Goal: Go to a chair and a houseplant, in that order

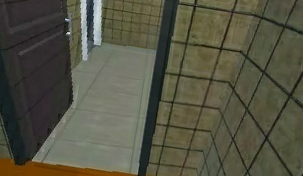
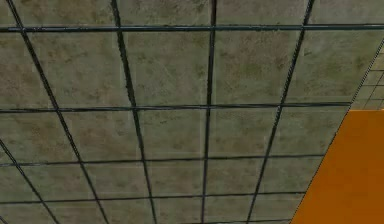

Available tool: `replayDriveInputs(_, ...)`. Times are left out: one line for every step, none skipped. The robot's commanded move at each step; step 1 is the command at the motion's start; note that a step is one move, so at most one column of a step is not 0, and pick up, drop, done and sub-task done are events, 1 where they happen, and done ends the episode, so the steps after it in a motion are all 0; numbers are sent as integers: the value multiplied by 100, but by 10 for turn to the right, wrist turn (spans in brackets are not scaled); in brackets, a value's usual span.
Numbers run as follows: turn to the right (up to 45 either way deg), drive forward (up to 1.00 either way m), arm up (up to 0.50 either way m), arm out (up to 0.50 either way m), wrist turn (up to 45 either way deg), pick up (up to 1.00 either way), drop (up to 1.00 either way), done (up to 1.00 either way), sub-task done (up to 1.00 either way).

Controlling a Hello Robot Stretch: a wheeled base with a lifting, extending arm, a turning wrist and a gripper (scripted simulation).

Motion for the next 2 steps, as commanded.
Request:
replayDriveInputs(0,35,0,0,0,0,0,0,0)
replayDriveInputs(-270,0,0,0,0,0,0,0,0)
